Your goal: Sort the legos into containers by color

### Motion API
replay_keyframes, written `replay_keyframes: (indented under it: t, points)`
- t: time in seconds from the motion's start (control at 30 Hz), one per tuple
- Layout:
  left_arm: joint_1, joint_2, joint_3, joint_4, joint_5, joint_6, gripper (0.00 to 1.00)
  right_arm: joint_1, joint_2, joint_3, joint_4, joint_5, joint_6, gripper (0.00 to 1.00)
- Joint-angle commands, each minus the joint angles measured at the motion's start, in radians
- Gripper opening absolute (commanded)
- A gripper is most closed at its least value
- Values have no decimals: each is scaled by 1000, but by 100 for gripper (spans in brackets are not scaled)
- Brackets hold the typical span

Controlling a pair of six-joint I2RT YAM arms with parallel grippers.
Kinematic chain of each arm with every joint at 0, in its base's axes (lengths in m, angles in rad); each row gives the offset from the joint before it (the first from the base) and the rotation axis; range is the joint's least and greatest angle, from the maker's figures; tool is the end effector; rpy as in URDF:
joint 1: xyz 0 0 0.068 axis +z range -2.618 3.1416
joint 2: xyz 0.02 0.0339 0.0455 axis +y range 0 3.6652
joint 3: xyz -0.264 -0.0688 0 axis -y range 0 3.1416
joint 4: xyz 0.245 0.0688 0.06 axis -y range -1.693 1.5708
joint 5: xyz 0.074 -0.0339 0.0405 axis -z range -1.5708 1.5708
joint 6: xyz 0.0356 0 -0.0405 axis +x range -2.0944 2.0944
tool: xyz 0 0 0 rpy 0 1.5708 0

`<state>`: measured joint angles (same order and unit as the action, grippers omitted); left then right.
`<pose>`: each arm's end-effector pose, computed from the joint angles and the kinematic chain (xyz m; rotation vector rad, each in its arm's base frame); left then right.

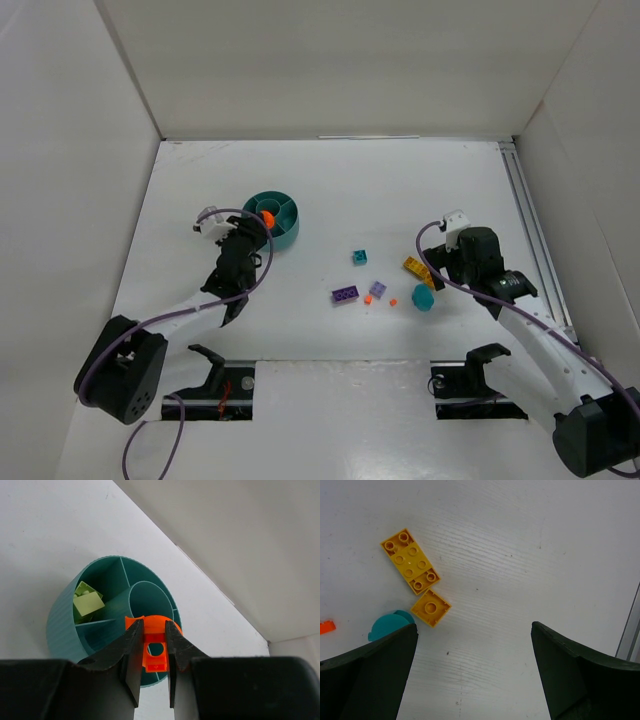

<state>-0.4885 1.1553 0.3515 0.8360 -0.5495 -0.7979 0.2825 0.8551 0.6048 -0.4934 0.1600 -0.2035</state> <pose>0.2127 -0.0920 0.2236 -0.6675 1.4253 -0.5951 0.1738 0.0445 0.2363 -0.4761 2.2575 -0.1447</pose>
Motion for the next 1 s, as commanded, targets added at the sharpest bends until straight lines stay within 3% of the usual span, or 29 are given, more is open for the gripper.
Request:
replay_keyframes:
  t: [0.0,0.47,0.57,0.63,0.8,0.87,0.97]
  points:
    - [7,4,-20,120,8,-27,3,-5,-8,0,47,0,-4,100]
    - [7,104,-20,167,-32,-89,3,-5,-8,0,47,0,-4,100]
    - [7,113,-20,141,-41,-89,10,-5,-8,0,47,0,-4,100]
    - [7,113,-20,132,-55,-89,22,-5,-8,0,47,0,-4,100]
    - [7,142,-11,123,-55,-89,26,-5,-8,0,47,0,-4,100]
    - [7,142,-11,123,-55,-98,37,-5,-8,0,47,0,-4,100]
    - [7,107,-11,95,-55,-87,38,-5,-8,0,47,0,-4,100]
